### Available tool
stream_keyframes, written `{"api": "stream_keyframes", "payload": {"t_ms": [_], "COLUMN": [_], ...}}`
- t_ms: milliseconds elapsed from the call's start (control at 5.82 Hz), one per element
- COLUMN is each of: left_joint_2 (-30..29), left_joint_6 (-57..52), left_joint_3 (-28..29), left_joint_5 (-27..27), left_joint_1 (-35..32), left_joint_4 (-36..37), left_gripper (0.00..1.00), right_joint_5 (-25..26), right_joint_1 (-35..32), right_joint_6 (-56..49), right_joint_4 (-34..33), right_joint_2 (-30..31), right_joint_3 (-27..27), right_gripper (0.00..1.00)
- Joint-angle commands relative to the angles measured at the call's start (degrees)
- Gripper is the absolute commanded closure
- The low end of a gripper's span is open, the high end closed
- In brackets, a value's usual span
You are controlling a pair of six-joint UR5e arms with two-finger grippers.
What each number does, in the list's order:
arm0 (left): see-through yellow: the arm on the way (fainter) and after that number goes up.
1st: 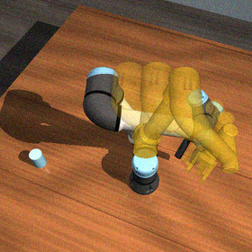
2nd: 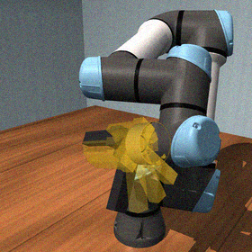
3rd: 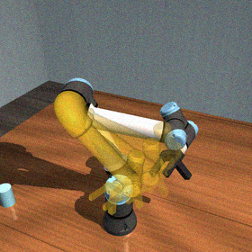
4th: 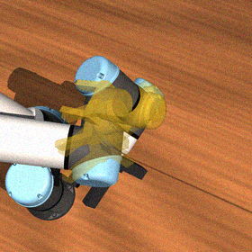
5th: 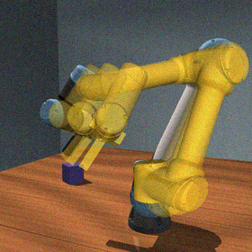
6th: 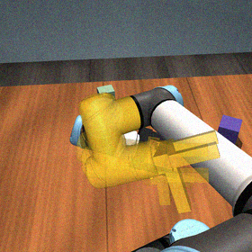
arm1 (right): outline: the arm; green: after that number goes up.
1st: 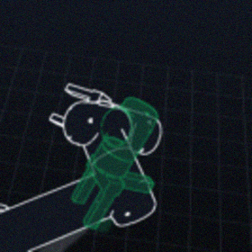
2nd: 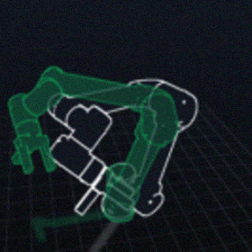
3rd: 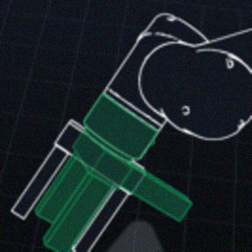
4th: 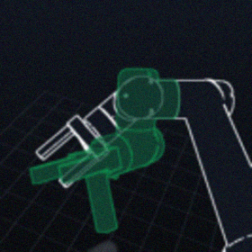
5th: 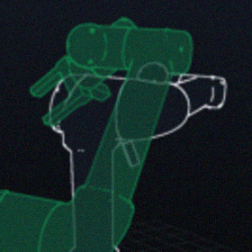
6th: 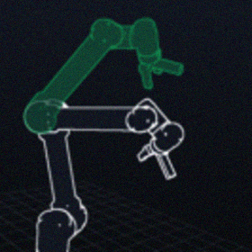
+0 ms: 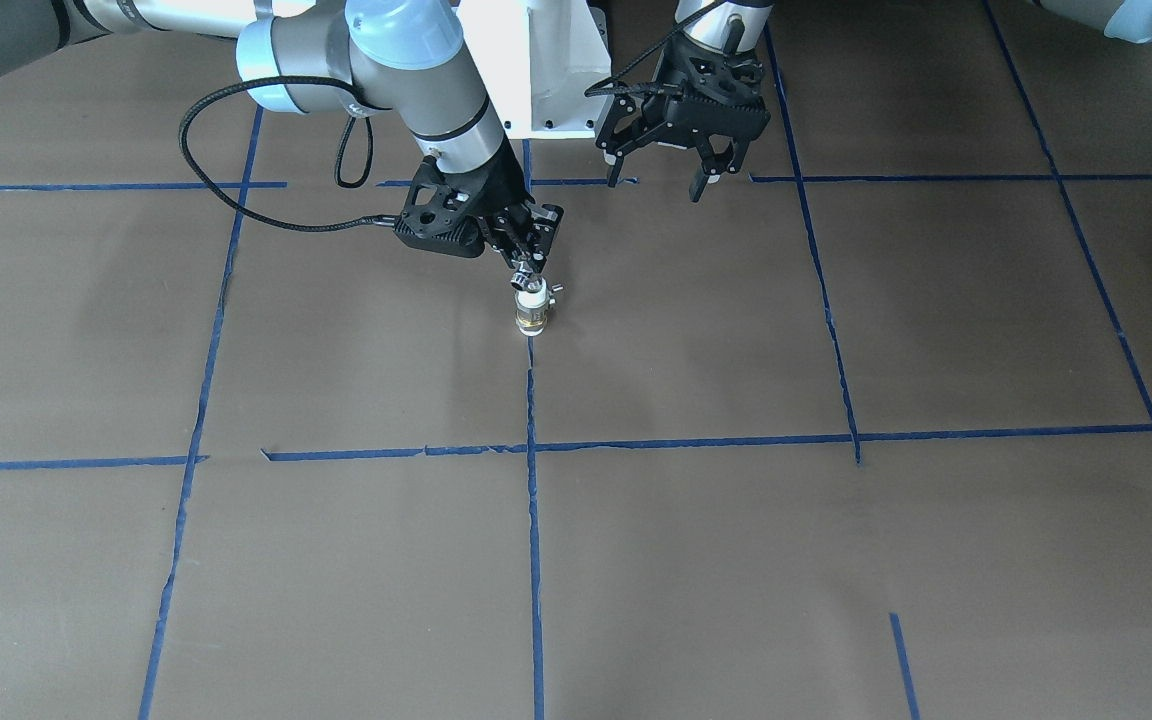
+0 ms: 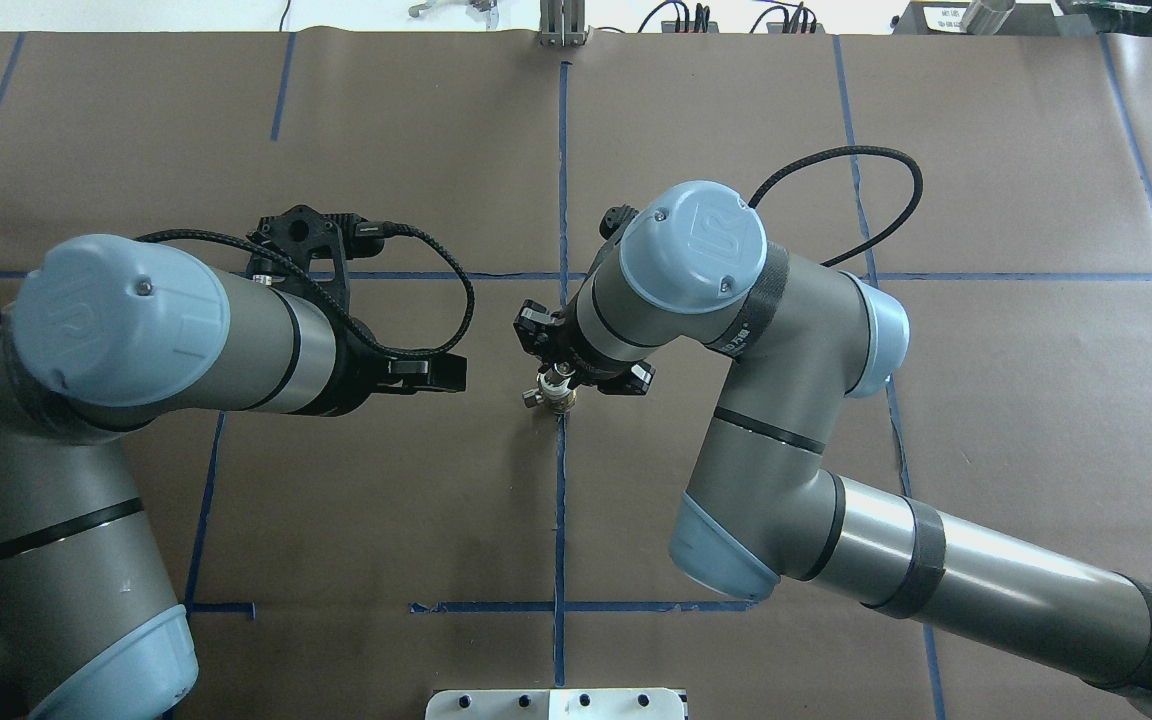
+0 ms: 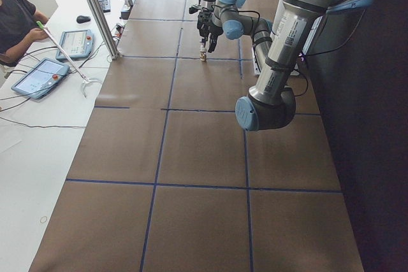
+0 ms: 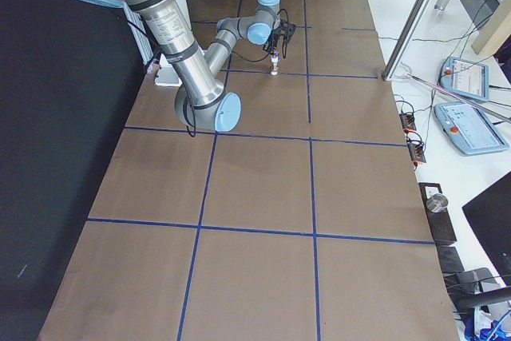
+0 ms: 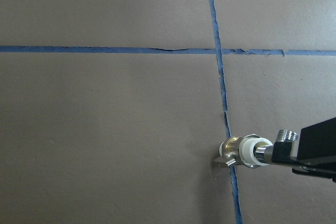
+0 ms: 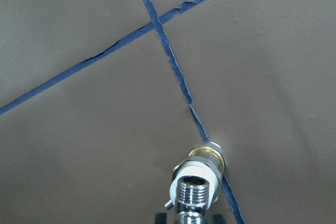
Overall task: Assemble PPR valve and pipe with both arms
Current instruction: 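Lower the chrome valve onto the PPR fitting with the right gripper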
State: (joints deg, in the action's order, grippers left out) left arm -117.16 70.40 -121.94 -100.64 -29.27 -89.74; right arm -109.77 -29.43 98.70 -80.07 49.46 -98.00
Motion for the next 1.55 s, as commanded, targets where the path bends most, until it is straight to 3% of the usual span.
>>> {"api": "stream_keyframes", "payload": {"t_ms": [0,172,344,516,688,1031,1203,1375], "left_joint_2": [0.0,0.0,0.0,0.0,0.0,0.09,0.09,0.17], "left_joint_6": [0.0,0.0,0.0,0.0,0.0,0.09,0.09,0.0], "left_joint_3": [-0.06,-0.06,-0.06,-0.06,-0.06,-0.32,-0.49,-1.19], "left_joint_5": [0.0,0.0,0.0,0.0,0.0,0.0,0.0,-0.09], "left_joint_1": [0.0,0.0,0.0,0.0,0.0,0.0,0.0,-0.17], "left_joint_4": [0.0,0.0,0.0,0.0,0.0,0.0,0.0,0.18], "left_gripper": [0.0,0.0,0.0,0.0,0.0,0.0,0.0,0.0], "right_joint_5": [0.0,0.0,0.0,0.0,0.0,0.0,0.0,-0.44], "right_joint_1": [-0.02,0.07,-0.02,-0.02,-0.02,-0.02,-0.02,-2.02], "right_joint_6": [0.0,0.0,0.0,-0.09,0.0,0.0,0.09,0.09], "right_joint_4": [0.0,0.0,0.0,0.09,0.09,0.17,0.35,0.26], "right_joint_2": [0.03,0.03,0.03,0.03,-0.06,-0.06,-0.32,-0.06], "right_joint_3": [0.18,0.53,0.62,0.79,0.97,0.97,0.88,-1.03], "right_gripper": [0.98,0.98,0.91,0.35,0.22,0.11,0.01,0.0]}}
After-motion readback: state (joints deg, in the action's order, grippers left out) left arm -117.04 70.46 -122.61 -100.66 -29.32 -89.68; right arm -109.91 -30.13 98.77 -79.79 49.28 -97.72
